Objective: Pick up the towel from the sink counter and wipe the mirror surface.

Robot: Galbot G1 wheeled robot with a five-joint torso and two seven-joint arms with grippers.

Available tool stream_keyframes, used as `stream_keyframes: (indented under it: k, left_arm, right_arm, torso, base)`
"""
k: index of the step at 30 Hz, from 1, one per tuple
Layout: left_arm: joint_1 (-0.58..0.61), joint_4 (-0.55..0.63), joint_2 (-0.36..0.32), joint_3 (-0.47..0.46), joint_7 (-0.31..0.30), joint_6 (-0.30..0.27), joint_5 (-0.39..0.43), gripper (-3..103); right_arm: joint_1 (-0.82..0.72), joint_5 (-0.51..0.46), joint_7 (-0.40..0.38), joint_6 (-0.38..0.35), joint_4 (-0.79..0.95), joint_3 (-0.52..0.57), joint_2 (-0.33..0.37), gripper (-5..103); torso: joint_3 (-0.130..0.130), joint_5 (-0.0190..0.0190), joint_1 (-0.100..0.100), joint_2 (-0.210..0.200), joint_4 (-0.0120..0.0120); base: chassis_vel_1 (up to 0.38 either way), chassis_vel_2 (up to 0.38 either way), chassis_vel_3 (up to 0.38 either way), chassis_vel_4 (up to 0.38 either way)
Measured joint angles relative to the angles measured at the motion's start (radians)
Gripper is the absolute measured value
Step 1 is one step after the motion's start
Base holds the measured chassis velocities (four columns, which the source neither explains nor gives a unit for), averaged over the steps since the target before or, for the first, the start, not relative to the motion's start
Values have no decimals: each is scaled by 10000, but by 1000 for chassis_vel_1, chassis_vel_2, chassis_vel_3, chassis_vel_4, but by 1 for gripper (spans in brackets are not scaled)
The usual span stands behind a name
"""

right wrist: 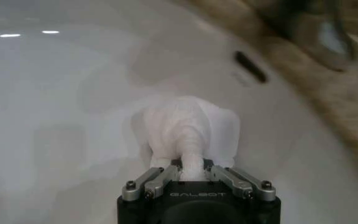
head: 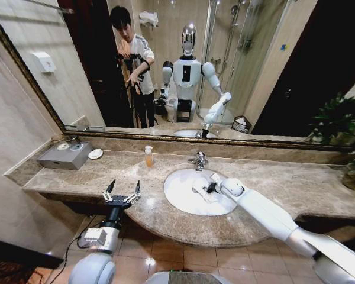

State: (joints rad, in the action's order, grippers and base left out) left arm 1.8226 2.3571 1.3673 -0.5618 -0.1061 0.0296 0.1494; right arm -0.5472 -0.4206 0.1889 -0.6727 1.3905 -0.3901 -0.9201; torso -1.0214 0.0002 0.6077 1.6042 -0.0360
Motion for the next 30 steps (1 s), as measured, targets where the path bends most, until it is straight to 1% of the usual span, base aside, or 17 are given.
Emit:
stream_keyframes:
  k: [6, 9, 10, 11, 13, 14, 17, 18, 20, 21, 24, 27, 28, 30]
  left_arm:
    - [0, 0, 0, 0, 0, 0, 0, 100]
    - [0, 0, 0, 0, 0, 0, 0, 100]
    - [0, 0, 0, 0, 0, 0, 0, 100]
    - [0, 0, 0, 0, 0, 0, 0, 100]
    - [0, 0, 0, 0, -1, 0, 0, 100]
    - [0, 0, 0, 0, -1, 0, 0, 100]
    - [0, -1, 0, 0, 0, 0, 0, 100]
    - [0, -1, 0, 0, 0, 0, 0, 100]
    - [0, 0, 0, 0, 1, 0, 0, 100]
    - [0, 0, 0, 1, 0, 0, 0, 100]
    - [0, 0, 0, 1, 0, 0, 0, 100]
    - [0, 0, 1, 1, 0, 0, 0, 100]
    - [0, 0, 1, 1, 0, 0, 0, 100]
    - [0, 0, 0, 0, 0, 0, 0, 100]
  right_arm:
    - [-683, -84, -104, -205, 1579, -377, 520, 13]
    - [-803, -134, -96, -308, 1998, -424, 578, 13]
    - [-767, -86, -99, -299, 1961, -458, 483, 13]
    - [-667, 7, -98, -239, 1742, -483, 331, 13]
    - [-343, 178, -97, -81, 1046, -511, -51, 13]
    - [-343, 178, -97, -81, 1046, -511, -51, 13]
    - [261, 390, -111, 180, -344, -430, -776, 13]
    - [261, 390, -111, 180, -344, -430, -776, 13]
    - [516, 577, -171, 448, -973, -327, -1161, 13]
    - [556, 595, -176, 479, -1056, -323, -1260, 13]
    - [521, 571, -174, 427, -904, -406, -1263, 13]
    - [128, 290, -202, 231, 51, -633, -992, 13]
    - [128, 290, -202, 231, 51, -633, -992, 13]
    - [-171, 119, -219, 75, 831, -730, -688, 13]
  torso:
    - [1, -4, -2, 1, 3]
    - [1, -5, -3, 1, 3]
    - [1, -7, -3, 1, 4]
    - [1, -1, -3, 1, 4]
    - [1, -2, -2, 1, -2]
    - [1, -2, -2, 1, -2]
    - [0, -3, -1, 0, -3]
    - [0, -3, -1, 0, -3]
    - [0, -7, 0, 0, -3]
    - [0, -2, 0, 0, -4]
    - [0, -6, 0, 0, -1]
    - [0, -2, 0, 0, 2]
    - [0, -2, 0, 0, 2]
    - [1, -4, -2, 1, 2]
  base:
    - [0, 0, 0, 0]
    - [0, 0, 0, 0]
    - [0, 0, 0, 0]
    - [0, 0, 0, 0]
    - [0, 0, 0, 0]
    - [0, 0, 0, 0]
    - [0, 0, 0, 0]
    - [0, 0, 0, 0]
    - [0, 0, 0, 0]
    - [0, 0, 0, 0]
    - [0, 0, 0, 0]
    - [0, 0, 0, 0]
    - [0, 0, 0, 0]
    - [0, 0, 0, 0]
